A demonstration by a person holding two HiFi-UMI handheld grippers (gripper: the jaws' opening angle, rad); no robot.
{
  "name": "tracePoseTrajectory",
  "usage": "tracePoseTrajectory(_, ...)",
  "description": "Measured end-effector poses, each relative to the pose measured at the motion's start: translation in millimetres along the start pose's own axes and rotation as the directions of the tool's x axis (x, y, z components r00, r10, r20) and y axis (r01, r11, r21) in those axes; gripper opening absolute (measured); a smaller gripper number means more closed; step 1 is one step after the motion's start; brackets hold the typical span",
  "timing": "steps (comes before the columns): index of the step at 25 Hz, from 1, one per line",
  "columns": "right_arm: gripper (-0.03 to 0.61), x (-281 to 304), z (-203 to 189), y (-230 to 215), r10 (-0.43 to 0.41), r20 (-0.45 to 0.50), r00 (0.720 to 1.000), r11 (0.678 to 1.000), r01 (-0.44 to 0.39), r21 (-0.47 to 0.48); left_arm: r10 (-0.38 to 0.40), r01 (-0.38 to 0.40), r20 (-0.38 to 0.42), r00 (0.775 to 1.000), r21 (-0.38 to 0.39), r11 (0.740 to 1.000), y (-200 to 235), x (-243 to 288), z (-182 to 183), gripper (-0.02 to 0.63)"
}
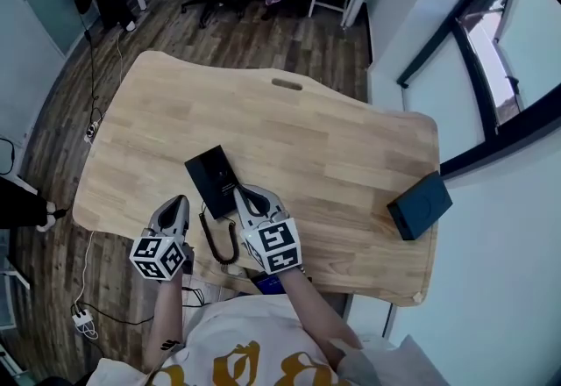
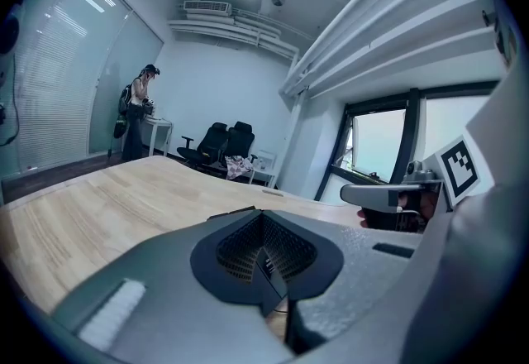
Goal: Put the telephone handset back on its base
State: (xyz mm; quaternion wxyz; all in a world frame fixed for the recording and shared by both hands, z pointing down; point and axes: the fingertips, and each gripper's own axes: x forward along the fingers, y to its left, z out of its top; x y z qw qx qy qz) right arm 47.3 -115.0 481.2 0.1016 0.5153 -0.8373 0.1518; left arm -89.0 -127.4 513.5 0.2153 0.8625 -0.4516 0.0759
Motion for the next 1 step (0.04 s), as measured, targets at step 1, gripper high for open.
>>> tracePoseTrajectory(1,0.006,0.1,-0.6,-0.6,0.0,-0.002,1.0,1.0,0.0,0.0,0.001,-0.001,0.001,1.0,0.001,1.0,0.2,1.1,0.3,0.003)
